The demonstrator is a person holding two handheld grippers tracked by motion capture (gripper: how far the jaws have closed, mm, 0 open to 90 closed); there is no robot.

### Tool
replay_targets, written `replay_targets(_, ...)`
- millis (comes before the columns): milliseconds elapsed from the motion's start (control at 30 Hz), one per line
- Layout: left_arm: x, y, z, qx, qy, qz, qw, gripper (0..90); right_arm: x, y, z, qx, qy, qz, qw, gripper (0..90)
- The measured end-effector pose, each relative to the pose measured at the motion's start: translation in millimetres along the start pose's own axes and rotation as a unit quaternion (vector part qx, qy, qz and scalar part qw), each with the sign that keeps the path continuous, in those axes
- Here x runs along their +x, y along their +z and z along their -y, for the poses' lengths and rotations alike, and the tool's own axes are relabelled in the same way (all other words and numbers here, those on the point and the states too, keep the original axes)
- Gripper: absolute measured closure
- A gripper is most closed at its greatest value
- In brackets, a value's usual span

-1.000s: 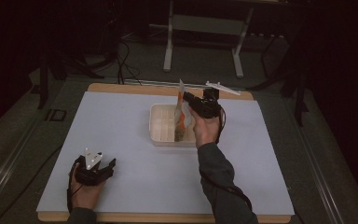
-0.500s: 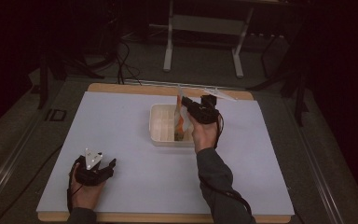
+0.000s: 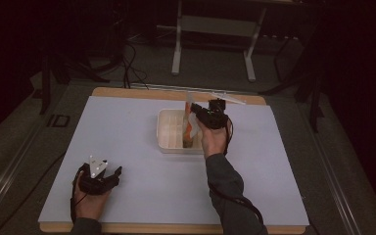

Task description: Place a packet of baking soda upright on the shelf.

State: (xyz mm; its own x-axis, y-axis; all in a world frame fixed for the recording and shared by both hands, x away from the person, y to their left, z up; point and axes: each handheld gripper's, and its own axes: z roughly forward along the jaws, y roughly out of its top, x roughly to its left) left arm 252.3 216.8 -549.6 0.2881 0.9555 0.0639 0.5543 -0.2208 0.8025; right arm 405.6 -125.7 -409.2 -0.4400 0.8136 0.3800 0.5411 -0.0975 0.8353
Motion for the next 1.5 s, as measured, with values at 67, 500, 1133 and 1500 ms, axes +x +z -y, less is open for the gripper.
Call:
replay_targets(67,-0.1,0.0,0.0,0.0,0.0,0.0,1.0,39.6,0.0,2.9,-0.2,0.007,-0.003,0.009,0.9999,90.0)
replay_targets(500,0.3,0.0,0.0,-0.001,-0.001,0.001,1.0,39.5,-4.3,18.2,-11.9,0.033,0.009,0.034,0.9988,90.0)
replay_targets(1133,1.2,-0.6,0.1,-0.001,-0.004,0.001,1.0,39.6,6.0,2.7,-29.0,0.068,-0.044,-0.003,0.9967,75.9)
replay_targets(1500,1.5,-0.6,0.2,-0.003,-0.007,0.001,1.0,39.6,9.4,-19.4,-40.2,0.077,-0.089,-0.017,0.9929,72.1)
